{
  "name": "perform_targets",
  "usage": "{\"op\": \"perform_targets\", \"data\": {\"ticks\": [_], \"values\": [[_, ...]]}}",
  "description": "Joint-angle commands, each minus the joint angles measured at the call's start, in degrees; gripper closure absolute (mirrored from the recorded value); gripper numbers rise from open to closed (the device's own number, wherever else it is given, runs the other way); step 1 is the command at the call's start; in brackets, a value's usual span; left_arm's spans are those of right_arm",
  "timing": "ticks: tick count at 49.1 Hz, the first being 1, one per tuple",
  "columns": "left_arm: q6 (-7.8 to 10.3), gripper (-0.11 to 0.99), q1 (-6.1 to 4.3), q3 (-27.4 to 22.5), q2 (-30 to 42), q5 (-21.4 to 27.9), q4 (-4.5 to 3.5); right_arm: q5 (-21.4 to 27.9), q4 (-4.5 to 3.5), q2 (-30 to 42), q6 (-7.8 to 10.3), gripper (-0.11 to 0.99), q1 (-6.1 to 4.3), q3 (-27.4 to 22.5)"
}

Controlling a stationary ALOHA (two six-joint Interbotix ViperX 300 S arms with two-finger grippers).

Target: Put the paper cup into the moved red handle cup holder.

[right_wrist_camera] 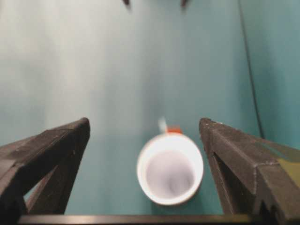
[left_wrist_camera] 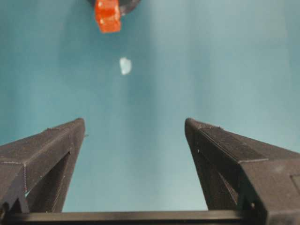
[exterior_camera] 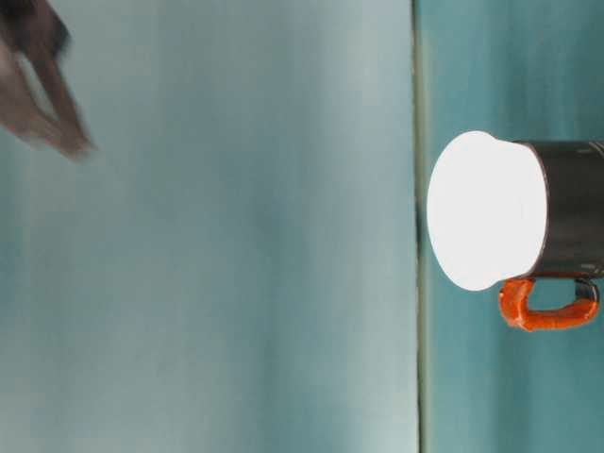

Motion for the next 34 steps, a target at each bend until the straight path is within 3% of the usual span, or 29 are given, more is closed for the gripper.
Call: {"op": "perform_targets", "data": {"ticks": [1, 8, 14, 21, 34], "values": [[0.09, -0.04, -0.18, -0.62, -0.97, -0.53, 0.00, -3.87, -0.09, -5.98, -0.09, 0.00, -0.18, 5.19], [0.26, -0.04, -0.53, -0.79, -1.76, -1.93, 0.00, -4.75, -0.09, -13.36, 0.62, 0.00, 0.00, 15.03], [0.53, -0.04, -0.53, -0.09, -2.81, -4.66, 0.00, -4.83, -0.09, -16.17, 0.97, 0.00, -0.18, 19.78], [0.62, -0.04, -0.53, 2.02, -4.57, -8.53, 0.00, -5.10, -0.09, -18.28, 0.97, 0.00, -0.62, 22.50], [0.79, -0.04, -0.53, 3.52, -7.91, -9.05, 0.00, -5.27, -0.09, -21.97, 0.97, 0.00, -1.58, 24.08]]}}
